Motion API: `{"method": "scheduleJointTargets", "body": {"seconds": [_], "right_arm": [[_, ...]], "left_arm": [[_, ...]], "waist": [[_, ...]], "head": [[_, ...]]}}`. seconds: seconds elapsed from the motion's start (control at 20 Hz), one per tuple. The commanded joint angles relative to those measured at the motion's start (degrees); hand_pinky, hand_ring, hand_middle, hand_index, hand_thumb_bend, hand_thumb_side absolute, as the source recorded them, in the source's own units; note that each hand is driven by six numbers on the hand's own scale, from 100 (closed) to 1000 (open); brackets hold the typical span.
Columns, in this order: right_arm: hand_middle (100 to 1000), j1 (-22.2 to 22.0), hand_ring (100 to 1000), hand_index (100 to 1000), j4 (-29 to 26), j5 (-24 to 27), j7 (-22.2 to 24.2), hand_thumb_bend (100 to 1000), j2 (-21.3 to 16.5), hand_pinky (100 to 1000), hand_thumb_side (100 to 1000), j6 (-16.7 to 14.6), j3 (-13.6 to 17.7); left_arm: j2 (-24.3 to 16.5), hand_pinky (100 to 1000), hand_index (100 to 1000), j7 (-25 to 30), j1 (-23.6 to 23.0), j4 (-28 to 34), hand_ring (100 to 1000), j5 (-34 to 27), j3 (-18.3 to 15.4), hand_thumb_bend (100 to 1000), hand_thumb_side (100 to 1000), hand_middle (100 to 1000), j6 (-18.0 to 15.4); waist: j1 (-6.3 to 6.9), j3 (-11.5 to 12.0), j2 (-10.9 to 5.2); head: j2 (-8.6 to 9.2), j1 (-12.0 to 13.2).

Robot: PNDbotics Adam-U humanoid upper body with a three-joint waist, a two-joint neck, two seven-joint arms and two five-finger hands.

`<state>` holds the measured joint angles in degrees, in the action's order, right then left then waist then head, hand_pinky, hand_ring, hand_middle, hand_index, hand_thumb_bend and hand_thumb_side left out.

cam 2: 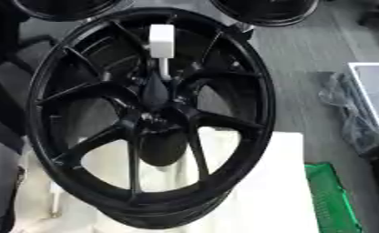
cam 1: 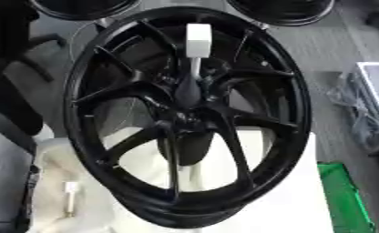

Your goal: Pull the pin out of the wheel hub.

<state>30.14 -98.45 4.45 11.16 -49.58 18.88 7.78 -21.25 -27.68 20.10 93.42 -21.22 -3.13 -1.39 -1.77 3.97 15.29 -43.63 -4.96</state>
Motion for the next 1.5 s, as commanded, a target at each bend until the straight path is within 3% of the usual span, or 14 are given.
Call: {"method": "scheduleJointTargets", "body": {"seconds": [0.05,0.1,0.35,0.45,0.6,0.8,0.9,0.95,1.0,1.05,1.15,1.35,1.4,1.5], "right_arm": [[520,-2.7,507,603,1.9,-3.2,-3.2,152,-1.7,663,100,1.0,5.9],[520,-4.3,509,605,2.6,-4.2,-4.2,225,-1.6,664,100,1.5,7.5],[546,-12.7,534,633,4.7,-9.3,-9.4,295,-0.1,679,100,2.9,15.7],[564,-15.8,552,652,5.1,-11.0,-11.3,335,0.8,690,100,3.1,17.5],[613,-20.7,604,699,5.4,-12.8,-14.4,417,2.2,717,100,3.4,19.2],[788,-23.4,790,836,7.8,-12.3,-18.7,437,3.5,805,100,3.4,19.6],[855,-23.8,876,879,9.5,-11.4,-20.9,548,3.7,856,119,3.2,19.2],[872,-23.8,893,894,10.2,-10.8,-22.0,586,3.8,863,177,3.1,19.1],[887,-23.9,907,907,10.9,-10.2,-22.9,551,3.8,869,232,3.1,19.1],[895,-23.9,912,917,11.5,-9.6,-23.9,500,3.9,869,343,3.2,19.1],[896,-23.6,907,916,12.6,-8.1,-25.8,451,3.9,864,453,4.3,19.7],[879,-22.5,888,901,11.6,-4.3,-29.8,376,4.3,855,483,4.3,21.2],[853,-22.2,864,878,11.0,-2.9,-31.3,308,4.3,844,462,3.7,20.9],[834,-21.4,846,865,8.4,3.1,-37.2,265,4.3,839,453,0.4,18.4]], "left_arm": [[-2.2,685,759,-0.4,0.3,1.3,718,0.1,-0.9,386,706,740,-0.2],[-2.2,685,758,-0.5,0.4,1.3,718,0.1,-0.9,386,706,740,-0.2],[-2.5,685,757,-0.5,0.7,1.4,718,0.1,-0.9,385,706,740,-0.2],[-2.5,685,756,-0.4,0.7,1.4,718,0.2,-0.8,385,707,739,-0.1],[-2.4,685,752,-0.2,0.9,1.5,718,0.1,-0.7,386,706,738,-0.1],[-2.4,685,752,-0.1,1.0,1.4,718,0.1,-0.6,386,707,739,0.0],[-2.4,685,752,0.0,1.0,1.4,718,0.1,-0.5,386,707,739,0.0],[-2.4,685,752,0.0,1.0,1.4,718,0.1,-0.5,386,707,739,0.0],[-2.4,684,752,0.0,1.0,1.4,718,0.1,-0.5,385,707,738,0.0],[-2.4,684,752,0.0,1.0,1.4,718,0.1,-0.5,383,708,738,0.1],[-2.4,684,752,0.0,0.9,1.4,718,0.1,-0.5,380,710,739,0.1],[-2.4,685,752,-0.1,0.9,1.4,719,0.1,-0.6,382,709,739,0.0],[-2.4,685,752,-0.1,0.9,1.4,719,0.1,-0.6,382,708,739,0.0],[-2.3,684,751,0.0,1.0,1.5,718,0.1,-0.4,383,708,739,0.0]], "waist": [[0.04,-0.3,-0.72],[0.01,-0.3,-0.65],[-0.18,-0.3,-0.30],[-0.24,-0.2,-0.29],[-0.28,0.2,-0.37],[-0.26,0.4,-0.35],[-0.24,0.4,-0.32],[-0.23,0.4,-0.30],[-0.22,0.4,-0.29],[-0.22,0.4,-0.29],[-0.20,0.4,-0.30],[-0.12,0.3,-0.34],[-0.10,0.4,-0.36],[-0.08,0.6,-0.36]], "head": [[0.78,0.6],[0.87,0.6],[1.17,0.4],[1.20,0.2],[1.22,-0.1],[1.25,-0.1],[1.29,-0.2],[1.31,-0.2],[1.33,-0.2],[1.34,-0.2],[1.36,-0.2],[1.37,-0.1],[1.36,-0.3],[1.43,-0.6]]}}
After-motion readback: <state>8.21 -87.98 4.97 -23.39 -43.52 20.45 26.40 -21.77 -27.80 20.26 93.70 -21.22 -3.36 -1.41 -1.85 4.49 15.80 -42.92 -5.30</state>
